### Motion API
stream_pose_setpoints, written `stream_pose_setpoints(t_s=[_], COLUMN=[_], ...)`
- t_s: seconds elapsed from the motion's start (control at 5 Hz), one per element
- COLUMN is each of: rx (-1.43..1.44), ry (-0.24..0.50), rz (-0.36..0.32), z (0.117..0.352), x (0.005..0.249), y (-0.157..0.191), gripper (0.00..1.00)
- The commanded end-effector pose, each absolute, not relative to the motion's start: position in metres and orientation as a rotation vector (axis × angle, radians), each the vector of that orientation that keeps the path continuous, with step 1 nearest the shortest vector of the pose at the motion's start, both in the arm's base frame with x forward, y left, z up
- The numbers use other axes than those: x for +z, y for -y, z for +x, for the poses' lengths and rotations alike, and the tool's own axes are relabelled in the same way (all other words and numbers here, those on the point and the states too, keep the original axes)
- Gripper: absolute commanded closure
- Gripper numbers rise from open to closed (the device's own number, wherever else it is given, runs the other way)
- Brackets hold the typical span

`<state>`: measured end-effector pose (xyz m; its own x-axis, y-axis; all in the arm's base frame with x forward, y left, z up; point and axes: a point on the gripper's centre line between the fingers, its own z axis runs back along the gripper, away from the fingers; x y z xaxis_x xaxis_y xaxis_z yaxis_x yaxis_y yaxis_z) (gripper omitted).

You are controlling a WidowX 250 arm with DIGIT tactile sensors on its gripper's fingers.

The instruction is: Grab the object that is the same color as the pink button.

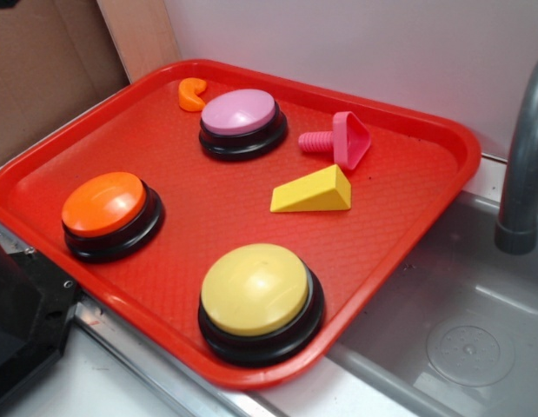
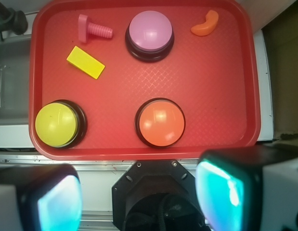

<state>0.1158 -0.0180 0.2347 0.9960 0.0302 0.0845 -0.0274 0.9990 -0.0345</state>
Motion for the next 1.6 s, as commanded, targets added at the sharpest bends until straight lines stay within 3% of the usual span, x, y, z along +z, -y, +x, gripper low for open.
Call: stream_pose_setpoints(t_s=[0.0, 0.4, 0.6, 0.8, 1.0, 1.2, 1.4], rx=[0.029, -0.224, -0.361, -0.536, -0.627, -0.775, -0.876], ry=[0.085, 0.091, 0.145, 0.213, 0.320, 0.358, 0.333], rz=[-0.033, -0.014, -0.005, 0.039, 0.004, 0.035, 0.010], z=[0.116, 0.148, 0.171, 0.205, 0.238, 0.270, 0.299], x=[0.235, 0.224, 0.213, 0.193, 0.168, 0.142, 0.108], y=[0.018, 0.003, 0.002, 0.012, 0.032, 0.047, 0.061], gripper=[0.00, 0.00, 0.00, 0.00, 0.00, 0.00, 0.00])
